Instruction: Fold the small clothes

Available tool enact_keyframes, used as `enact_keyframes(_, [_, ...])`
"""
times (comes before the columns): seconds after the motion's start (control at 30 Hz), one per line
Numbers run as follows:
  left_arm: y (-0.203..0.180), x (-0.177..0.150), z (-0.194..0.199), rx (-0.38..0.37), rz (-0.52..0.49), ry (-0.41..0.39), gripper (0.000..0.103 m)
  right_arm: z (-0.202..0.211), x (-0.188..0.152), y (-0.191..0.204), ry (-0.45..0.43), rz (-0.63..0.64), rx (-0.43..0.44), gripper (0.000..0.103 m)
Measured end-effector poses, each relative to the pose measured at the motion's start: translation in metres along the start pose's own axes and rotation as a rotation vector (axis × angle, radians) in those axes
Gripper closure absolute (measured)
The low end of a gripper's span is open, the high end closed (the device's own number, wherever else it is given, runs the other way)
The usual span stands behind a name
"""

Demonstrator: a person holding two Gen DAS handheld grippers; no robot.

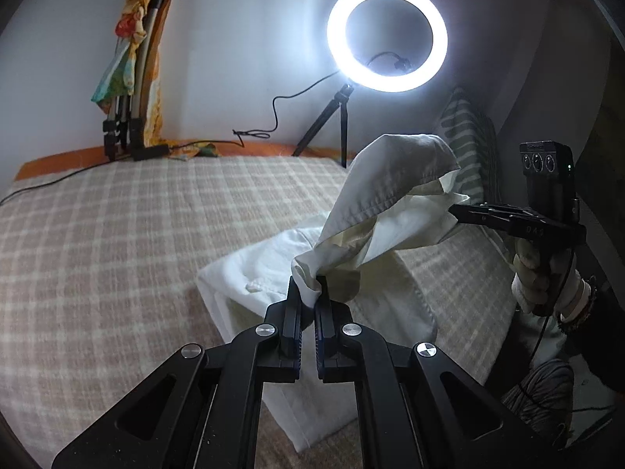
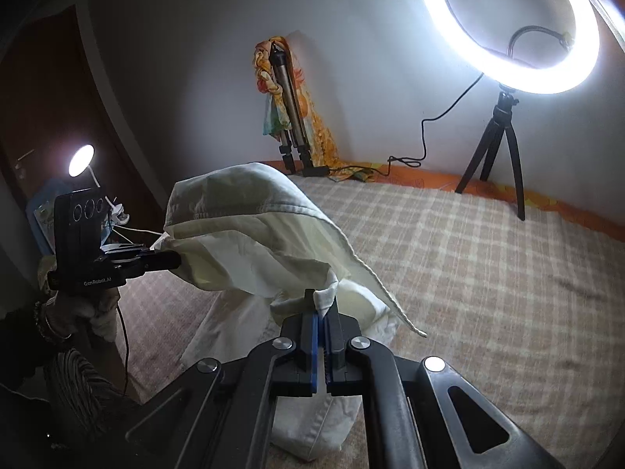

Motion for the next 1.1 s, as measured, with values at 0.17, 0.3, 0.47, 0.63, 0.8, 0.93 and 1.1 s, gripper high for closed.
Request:
enact_keyframes(0.17, [-0.011,-0.03,-0.004,0.032,-0.049,0.044,0.099,-0.007,-0.043,0.003,0.019,-0.005,-0.016,0.103])
enact_keyframes(0.3, [-0.011,-0.05,-0.005,0.051,-0.073,0.094,0.099,-0.013,-0.077,0.0,0.06,-0.005,-0.032,0.103])
enact_keyframes(0.47, [-0.011,-0.077,0.0,0.072,-0.075,0.17,0.091,-0.015,-0.103,-0.002,0.106,0.035,-0.083,0.101])
enact_keyframes(0.63, [-0.014,-0.093,0.013,0.09,-0.099,0.219,0.091,-0.009,-0.122,-0.002,0.152,0.091,-0.143,0.088])
enact_keyframes(0.8, [-0.016,-0.075,0.038,0.09,-0.104,0.159,0.09,0.017,-0.132,-0.005,0.159,0.132,-0.203,0.086])
enact_keyframes(0.93, [-0.018,-0.051,0.027,0.09,-0.108,0.115,0.087,0.029,-0.111,0.0,0.077,0.111,-0.193,0.081])
enact_keyframes(1.1, [-0.013,-0.043,-0.012,0.067,-0.056,0.133,0.087,-0.007,-0.082,0.001,0.054,0.038,-0.127,0.079])
Point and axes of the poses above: each gripper's, at about its wrist camera, not at the fingertips, and z roughly against the way its jaws point, y to its left, x to its top, the point moved 7 cm from there along -z, roughly the way its jaws point, and after that the axes turned 3 degrees about -z, right-handed, at the moved point
